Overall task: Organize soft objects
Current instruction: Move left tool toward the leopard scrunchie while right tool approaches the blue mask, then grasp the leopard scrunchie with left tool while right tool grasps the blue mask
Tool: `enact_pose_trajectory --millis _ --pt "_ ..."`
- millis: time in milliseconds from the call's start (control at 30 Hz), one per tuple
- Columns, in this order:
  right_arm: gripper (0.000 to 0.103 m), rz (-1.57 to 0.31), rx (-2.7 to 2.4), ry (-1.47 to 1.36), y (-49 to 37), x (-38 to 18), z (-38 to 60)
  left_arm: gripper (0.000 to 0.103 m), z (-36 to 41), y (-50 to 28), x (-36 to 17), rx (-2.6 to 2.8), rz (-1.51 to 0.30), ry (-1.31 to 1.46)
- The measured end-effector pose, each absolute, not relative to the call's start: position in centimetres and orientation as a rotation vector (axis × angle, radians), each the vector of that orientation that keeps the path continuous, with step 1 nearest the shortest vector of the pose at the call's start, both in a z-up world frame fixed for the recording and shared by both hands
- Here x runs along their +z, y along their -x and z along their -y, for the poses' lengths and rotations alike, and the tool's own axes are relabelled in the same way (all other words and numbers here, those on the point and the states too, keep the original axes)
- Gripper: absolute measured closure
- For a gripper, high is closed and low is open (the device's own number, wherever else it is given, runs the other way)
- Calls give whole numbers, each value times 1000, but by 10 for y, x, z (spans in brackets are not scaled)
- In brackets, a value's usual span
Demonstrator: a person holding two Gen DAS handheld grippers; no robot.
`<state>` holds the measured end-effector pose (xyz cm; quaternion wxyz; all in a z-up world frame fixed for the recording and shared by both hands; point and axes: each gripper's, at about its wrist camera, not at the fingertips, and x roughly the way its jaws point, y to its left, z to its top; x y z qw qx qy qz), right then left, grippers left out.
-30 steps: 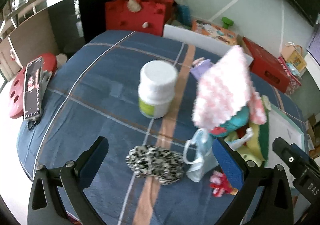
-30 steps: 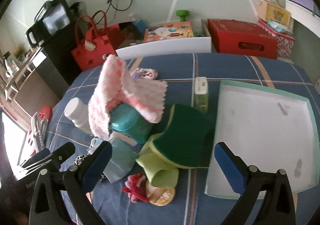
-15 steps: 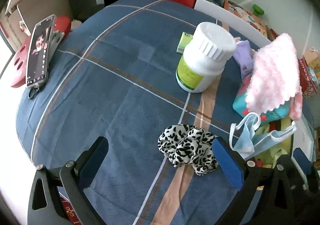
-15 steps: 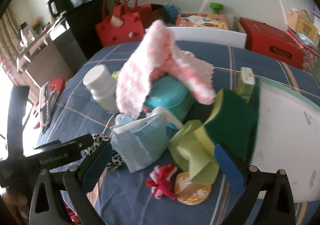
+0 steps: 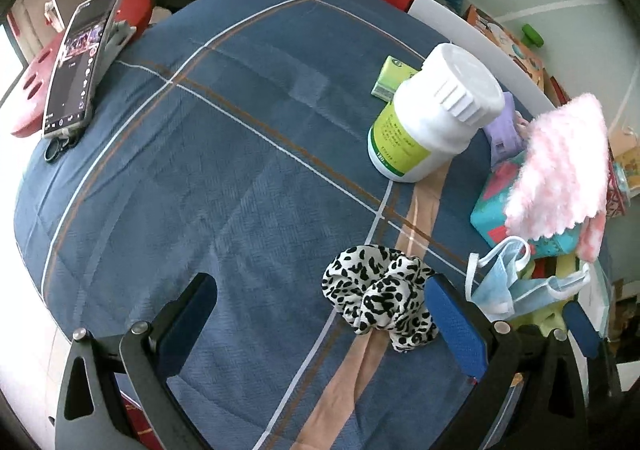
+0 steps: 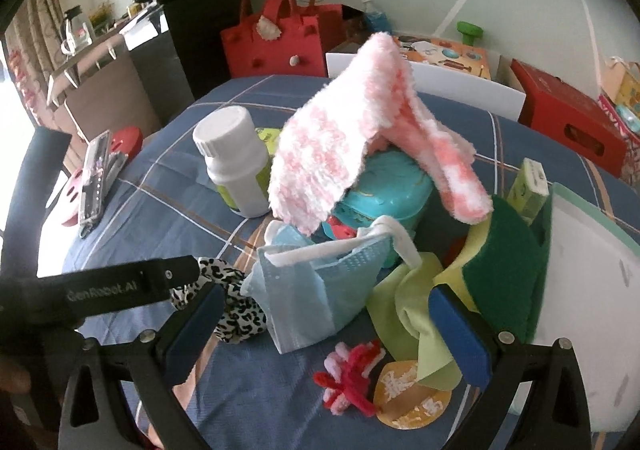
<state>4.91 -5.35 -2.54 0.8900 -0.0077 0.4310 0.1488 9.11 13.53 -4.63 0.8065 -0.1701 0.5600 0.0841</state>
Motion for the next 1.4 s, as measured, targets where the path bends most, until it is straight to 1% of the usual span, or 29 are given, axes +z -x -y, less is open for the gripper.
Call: enact_pose_trajectory --millis 100,167,233,333,500,567,633,667,733,800,833,867,900,967,1000,1033,1067,1133,1200,1267,1400 --pt "6 -915 308 34 -52 -31 50 0 -138 -92 -48 189 -1196 349" --pt "11 -929 310 47 -54 -34 48 0 -137 -91 -48 184 -1200 352" --pt "15 -944 320 60 -55 -38 45 0 -136 -92 -50 177 -1204 351" --pt "17 -946 316 87 -56 -41 41 0 -132 -93 -52 164 -1211 350" --pt "25 -926 322 69 -57 -41 40 0 -119 -94 -54 127 -1221 361" --pt "34 -917 329 67 -57 -41 39 0 -112 -95 -54 117 -1223 360" --pt "38 -917 325 73 -58 -42 38 0 -111 -94 -54 112 -1223 357" --pt "46 -922 325 68 -59 -44 38 0 -110 -94 -55 110 -1224 356" --pt "56 -937 328 52 -62 -46 39 0 -108 -95 -57 106 -1228 359" --pt "58 -941 328 37 -63 -47 41 0 -107 -95 -59 101 -1235 369" --pt "61 -939 328 33 -62 -47 42 1 -107 -95 -61 94 -1239 381" --pt "67 -939 328 31 -62 -46 42 2 -107 -95 -62 87 -1240 392" --pt "69 -941 327 28 -62 -47 43 3 -106 -95 -64 78 -1242 401" --pt "74 -945 326 18 -62 -47 44 14 -102 -97 -67 61 -1251 410" --pt "77 -949 323 18 -63 -47 44 16 -102 -99 -69 49 -1255 422" --pt "81 -950 322 18 -63 -48 45 21 -101 -100 -72 37 -1265 436" --pt "82 -954 321 16 -63 -48 45 24 -101 -101 -73 31 -1270 443" --pt "82 -959 322 4 -63 -49 46 27 -98 -101 -75 30 -1276 443" --pt "82 -960 320 -2 -63 -49 48 32 -97 -102 -75 32 -1267 445" --pt "82 -961 317 -9 -63 -49 49 43 -95 -103 -76 23 -1262 448" --pt "82 -964 317 -18 -64 -49 50 49 -90 -105 -78 18 -1265 438"
